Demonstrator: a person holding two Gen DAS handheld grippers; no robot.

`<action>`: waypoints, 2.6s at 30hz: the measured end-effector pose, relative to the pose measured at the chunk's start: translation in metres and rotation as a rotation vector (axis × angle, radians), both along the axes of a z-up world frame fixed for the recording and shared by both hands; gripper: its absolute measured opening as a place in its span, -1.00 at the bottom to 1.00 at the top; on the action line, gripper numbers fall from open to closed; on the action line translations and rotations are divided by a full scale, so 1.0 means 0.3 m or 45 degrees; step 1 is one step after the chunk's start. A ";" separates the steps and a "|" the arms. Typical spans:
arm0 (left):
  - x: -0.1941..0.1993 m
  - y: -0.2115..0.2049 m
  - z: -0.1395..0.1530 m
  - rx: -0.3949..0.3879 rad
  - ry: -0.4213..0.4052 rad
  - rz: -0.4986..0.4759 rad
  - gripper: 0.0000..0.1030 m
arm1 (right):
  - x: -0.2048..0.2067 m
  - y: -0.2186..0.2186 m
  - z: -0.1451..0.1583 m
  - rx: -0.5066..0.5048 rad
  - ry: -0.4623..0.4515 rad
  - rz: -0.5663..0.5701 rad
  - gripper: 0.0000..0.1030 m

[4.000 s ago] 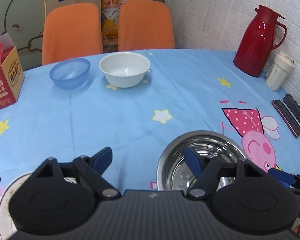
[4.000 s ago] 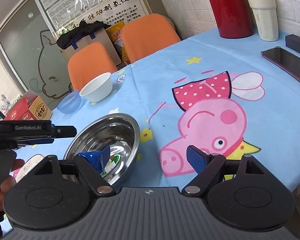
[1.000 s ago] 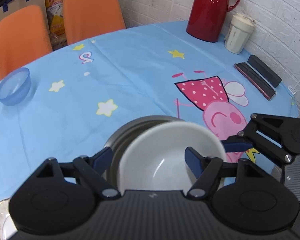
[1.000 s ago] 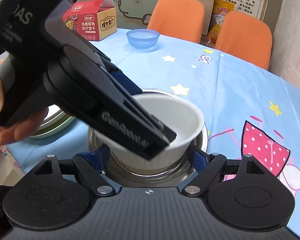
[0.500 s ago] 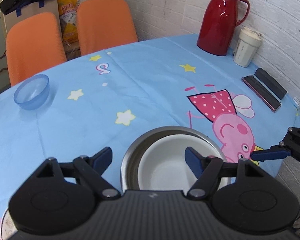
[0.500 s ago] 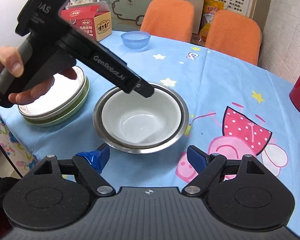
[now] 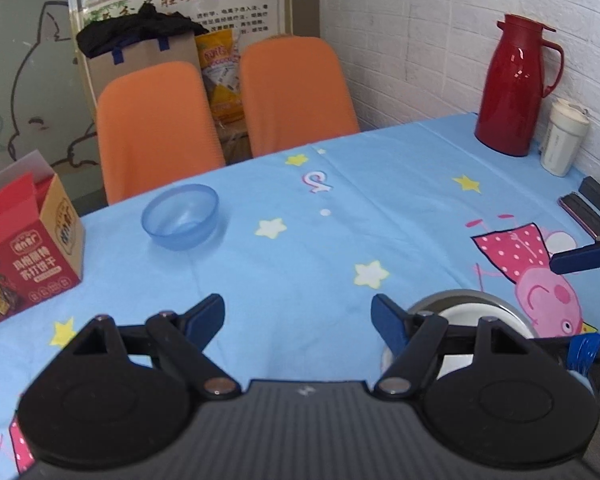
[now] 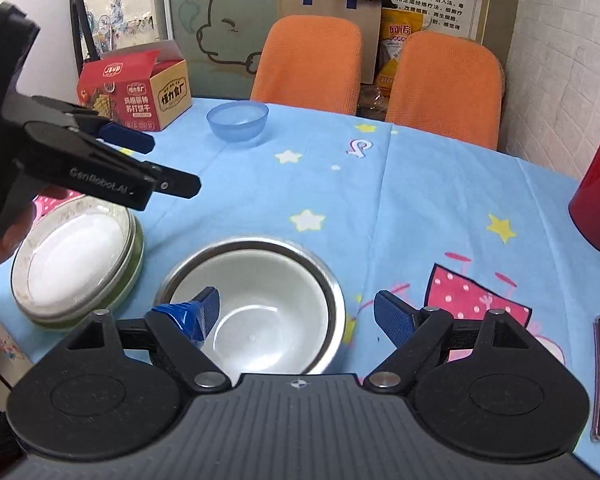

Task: Organize plates and bowls
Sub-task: 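Open both tools and move them to the clear blue plastic bowl, then grip the blue plastic bowl rim with both tools, then lift the blue bowl with both tools and lower it into the white bowl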

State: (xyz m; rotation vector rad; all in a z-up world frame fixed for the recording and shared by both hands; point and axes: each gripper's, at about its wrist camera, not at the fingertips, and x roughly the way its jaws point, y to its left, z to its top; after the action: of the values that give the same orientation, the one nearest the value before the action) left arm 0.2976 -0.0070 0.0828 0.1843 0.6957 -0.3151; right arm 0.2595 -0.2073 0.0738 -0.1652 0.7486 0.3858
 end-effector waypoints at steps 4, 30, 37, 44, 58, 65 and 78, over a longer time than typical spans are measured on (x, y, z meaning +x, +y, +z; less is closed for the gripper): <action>0.045 0.077 0.029 0.013 -0.067 0.102 0.45 | 0.120 0.039 0.024 0.017 0.003 -0.018 0.38; 0.512 0.368 -0.120 0.048 0.039 0.412 0.45 | 0.722 0.444 -0.092 -0.122 0.104 0.236 0.38; 0.668 0.405 -0.147 -0.144 0.147 0.386 0.45 | 0.778 0.502 -0.141 -0.119 0.098 0.286 0.39; 0.804 0.393 -0.208 -0.242 0.244 0.396 0.45 | 0.834 0.524 -0.175 -0.108 0.105 0.288 0.39; 0.888 0.370 -0.274 -0.247 0.240 0.337 0.09 | 0.918 0.600 -0.240 -0.036 0.030 0.344 0.32; 0.802 0.347 -0.216 -0.265 0.207 0.278 0.07 | 0.860 0.594 -0.180 -0.028 -0.055 0.368 0.31; 0.499 0.163 0.033 -0.315 0.104 0.141 0.07 | 0.562 0.473 0.034 -0.022 -0.155 0.291 0.33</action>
State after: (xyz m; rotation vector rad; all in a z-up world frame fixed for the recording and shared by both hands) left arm 0.4474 0.0418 0.0928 -0.1024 0.7382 -0.3011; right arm 0.4282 -0.0655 0.0839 -0.2898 0.6143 0.5814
